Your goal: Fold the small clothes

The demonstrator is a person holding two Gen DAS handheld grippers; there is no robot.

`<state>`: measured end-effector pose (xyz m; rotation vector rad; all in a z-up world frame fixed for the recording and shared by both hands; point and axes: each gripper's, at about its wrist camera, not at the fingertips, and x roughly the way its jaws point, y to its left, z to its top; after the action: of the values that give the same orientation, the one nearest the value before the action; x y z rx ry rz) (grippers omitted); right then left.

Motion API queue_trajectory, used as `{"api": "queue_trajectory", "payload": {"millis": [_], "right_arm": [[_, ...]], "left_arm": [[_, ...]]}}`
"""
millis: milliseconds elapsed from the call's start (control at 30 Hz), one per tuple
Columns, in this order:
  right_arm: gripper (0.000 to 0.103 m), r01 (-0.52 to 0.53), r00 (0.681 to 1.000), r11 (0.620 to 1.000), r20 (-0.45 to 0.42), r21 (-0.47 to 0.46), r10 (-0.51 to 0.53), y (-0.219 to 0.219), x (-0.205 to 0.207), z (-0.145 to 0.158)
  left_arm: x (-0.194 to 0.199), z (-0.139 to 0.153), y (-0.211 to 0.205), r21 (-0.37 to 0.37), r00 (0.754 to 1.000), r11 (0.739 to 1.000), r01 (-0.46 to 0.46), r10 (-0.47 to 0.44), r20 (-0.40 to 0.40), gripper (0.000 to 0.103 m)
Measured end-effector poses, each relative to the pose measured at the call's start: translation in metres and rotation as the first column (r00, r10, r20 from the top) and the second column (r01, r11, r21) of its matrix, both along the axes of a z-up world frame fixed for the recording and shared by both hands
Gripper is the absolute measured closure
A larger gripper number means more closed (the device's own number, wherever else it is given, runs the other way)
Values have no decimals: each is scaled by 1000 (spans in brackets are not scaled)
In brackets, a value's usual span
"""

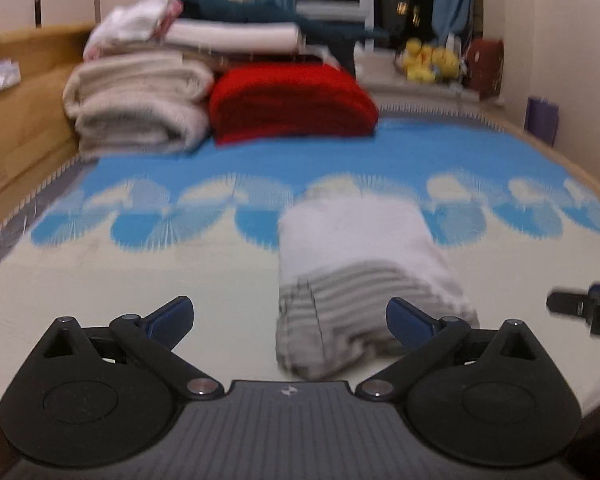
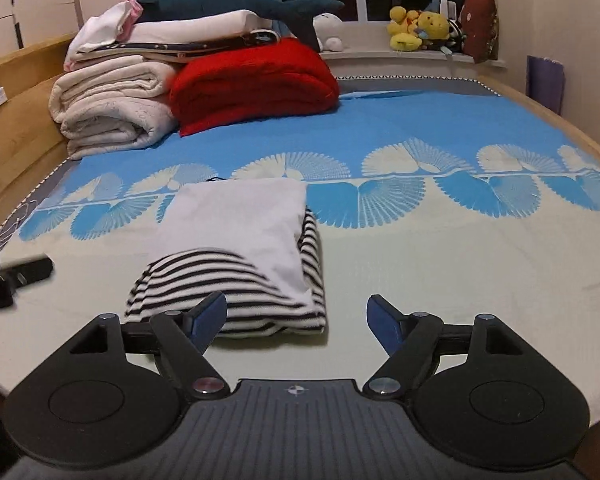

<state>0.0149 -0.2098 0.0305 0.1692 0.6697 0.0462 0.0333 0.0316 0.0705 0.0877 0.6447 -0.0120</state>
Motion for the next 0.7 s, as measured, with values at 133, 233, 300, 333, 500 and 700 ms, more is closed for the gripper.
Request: {"api": "queue_trajectory", "payload": {"millis": [133,233,300,333,500,700], "right_arm": [[23,27,999,999,-19,42,-26,0,-12,2],[21,30,999,999,-34,34,-29,2,-10,0],[21,22,999,1000,-44,15,-21,6,-7,-2],[21,16,999,1000,-47,4,-16,8,-6,-3],[20,-21,998,999,-62,-45,18,19,-3,-9],[19,-52,997,993,-69,-104,45,30,1,-15]], "left_arm": [[-4,-5,-4,-83,988,997,-2,-11,-153,0],[-12,-13,-5,-48,997,999,0,-4,-79,0],[-12,-32,-4,4,999,1000,-6,6,-52,0],[-5,-40,-4,1,992,999,-37,36,-124,0],[9,-43,-4,-73,989,995,-64,53,-137,0],[13,-43,-12,-108,991,993,-47,33,-129,0]]}}
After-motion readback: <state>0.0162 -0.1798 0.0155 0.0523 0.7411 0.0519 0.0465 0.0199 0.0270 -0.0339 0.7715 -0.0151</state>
